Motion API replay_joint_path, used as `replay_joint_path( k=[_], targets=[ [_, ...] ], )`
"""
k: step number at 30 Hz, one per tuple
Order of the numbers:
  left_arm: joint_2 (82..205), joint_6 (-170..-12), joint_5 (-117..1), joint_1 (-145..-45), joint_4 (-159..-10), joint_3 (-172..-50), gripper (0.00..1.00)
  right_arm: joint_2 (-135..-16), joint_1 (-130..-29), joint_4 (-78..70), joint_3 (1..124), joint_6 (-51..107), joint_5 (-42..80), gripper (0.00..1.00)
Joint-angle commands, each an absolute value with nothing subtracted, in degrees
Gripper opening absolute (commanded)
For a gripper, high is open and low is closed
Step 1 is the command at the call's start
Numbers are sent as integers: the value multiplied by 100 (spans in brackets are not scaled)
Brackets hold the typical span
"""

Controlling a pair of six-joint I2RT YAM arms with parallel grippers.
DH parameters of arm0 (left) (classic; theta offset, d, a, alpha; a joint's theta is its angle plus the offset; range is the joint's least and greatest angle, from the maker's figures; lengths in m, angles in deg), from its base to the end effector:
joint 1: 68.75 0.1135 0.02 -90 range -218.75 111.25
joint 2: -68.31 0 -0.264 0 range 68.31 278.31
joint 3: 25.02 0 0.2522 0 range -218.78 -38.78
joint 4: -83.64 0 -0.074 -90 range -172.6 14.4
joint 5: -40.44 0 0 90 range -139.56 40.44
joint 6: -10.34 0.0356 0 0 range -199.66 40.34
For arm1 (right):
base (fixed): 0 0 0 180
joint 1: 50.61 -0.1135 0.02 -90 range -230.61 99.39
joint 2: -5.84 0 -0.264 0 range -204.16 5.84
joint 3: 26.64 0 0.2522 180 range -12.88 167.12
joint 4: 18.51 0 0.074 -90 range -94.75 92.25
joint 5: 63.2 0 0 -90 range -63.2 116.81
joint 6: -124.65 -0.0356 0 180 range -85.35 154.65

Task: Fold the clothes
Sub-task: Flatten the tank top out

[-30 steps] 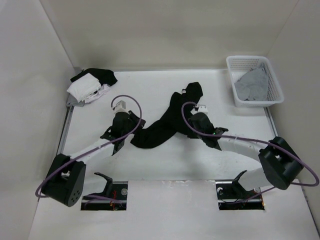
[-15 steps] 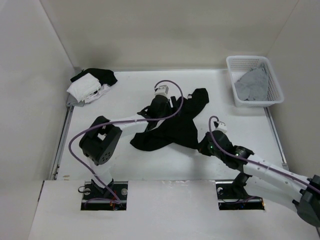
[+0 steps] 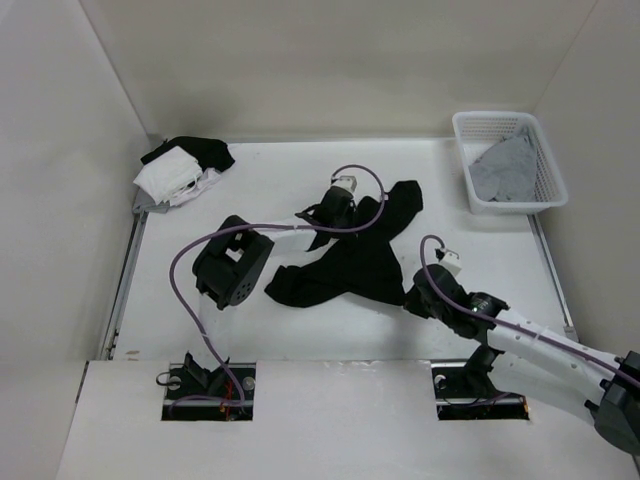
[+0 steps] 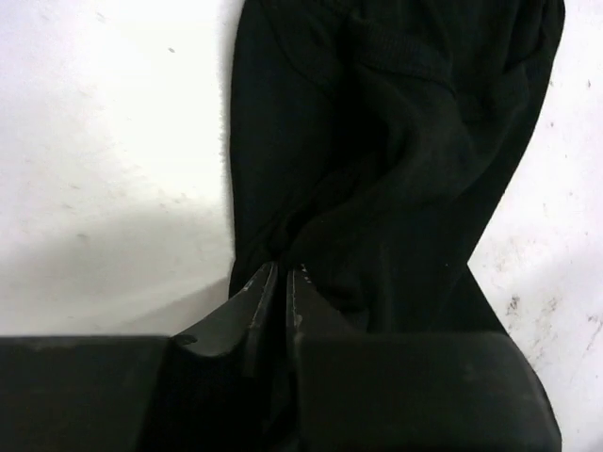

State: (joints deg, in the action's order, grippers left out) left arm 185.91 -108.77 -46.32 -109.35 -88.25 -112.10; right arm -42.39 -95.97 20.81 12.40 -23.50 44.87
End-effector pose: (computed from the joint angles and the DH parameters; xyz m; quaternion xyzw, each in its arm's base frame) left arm 0.3393 -0.2882 0.1510 0.0780 0.8975 -0.2267 0.3701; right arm 0.1235 0.1093 0.1893 0.1581 0.9116 0.1838 0.3319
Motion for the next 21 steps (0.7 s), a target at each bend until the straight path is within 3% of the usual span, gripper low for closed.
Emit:
replay_joint_path(
  k=[1,10,17,21],
  targets=[
    [18442,-10936,-4229,-10537,-8752,-11481,0,-4390,-9495,1635,1174,-2222,4579,1],
    [18115,-11684,-3874,-8806,-9157,-11892,1,-5479,-9039,731,1296,-1766,4483,0],
    [18967,-11290,-4236,-8470,-8780,-13167,7,-6315,-8626,159,1525,-1659,4552,0],
    [18890,-11043,-4078,-8514,-8691,-13090,27,-6491,-8432,18,1542,-1624,4676,0]
  ],
)
